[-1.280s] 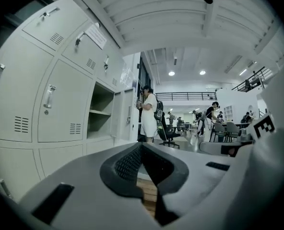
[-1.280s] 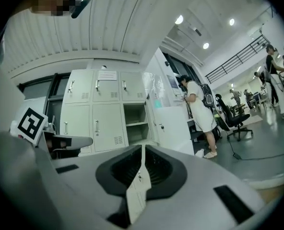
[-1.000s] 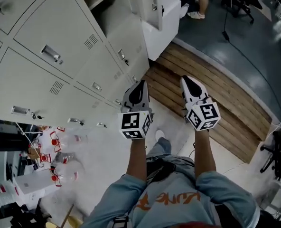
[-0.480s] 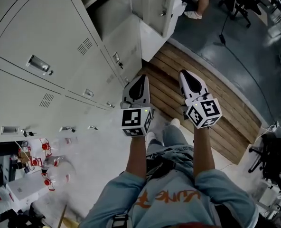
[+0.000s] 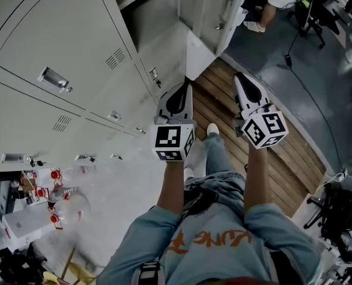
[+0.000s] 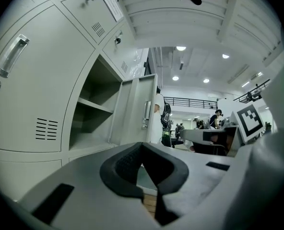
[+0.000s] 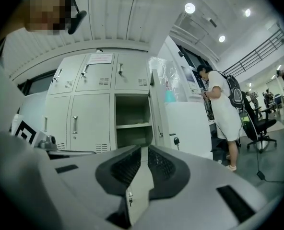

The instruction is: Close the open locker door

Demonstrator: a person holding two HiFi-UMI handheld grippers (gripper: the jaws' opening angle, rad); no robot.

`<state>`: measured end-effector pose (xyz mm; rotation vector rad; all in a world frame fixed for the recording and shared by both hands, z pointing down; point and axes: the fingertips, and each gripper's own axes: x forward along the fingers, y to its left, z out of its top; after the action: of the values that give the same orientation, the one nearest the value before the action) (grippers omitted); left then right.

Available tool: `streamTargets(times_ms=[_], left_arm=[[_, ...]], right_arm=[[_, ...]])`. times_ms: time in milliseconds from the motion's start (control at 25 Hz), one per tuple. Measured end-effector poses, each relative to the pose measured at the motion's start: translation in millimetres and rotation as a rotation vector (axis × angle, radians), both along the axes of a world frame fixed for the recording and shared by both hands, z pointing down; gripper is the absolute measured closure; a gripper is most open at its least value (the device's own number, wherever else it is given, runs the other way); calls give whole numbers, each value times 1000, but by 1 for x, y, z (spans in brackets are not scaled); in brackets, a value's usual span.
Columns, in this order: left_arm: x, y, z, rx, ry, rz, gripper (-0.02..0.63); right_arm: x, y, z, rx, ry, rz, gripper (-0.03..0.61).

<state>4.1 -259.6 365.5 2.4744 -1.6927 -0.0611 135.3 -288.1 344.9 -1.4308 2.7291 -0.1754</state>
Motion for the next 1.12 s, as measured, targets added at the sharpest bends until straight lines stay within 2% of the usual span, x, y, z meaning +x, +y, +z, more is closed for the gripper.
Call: streamTargets(times_ms=[560,840,1120], left_arm=[[-2,-82,-9,39,-15,-21,595],[8,-109,2,21,-4,-5,595],[14,-121,10,2,23,7,595]], right_arm=[[-5,-106,-31,89,-7,-21,534],[-6,-136,-33,71,-20,-73,534],[-14,-145,-34,53,-20,-123,534]])
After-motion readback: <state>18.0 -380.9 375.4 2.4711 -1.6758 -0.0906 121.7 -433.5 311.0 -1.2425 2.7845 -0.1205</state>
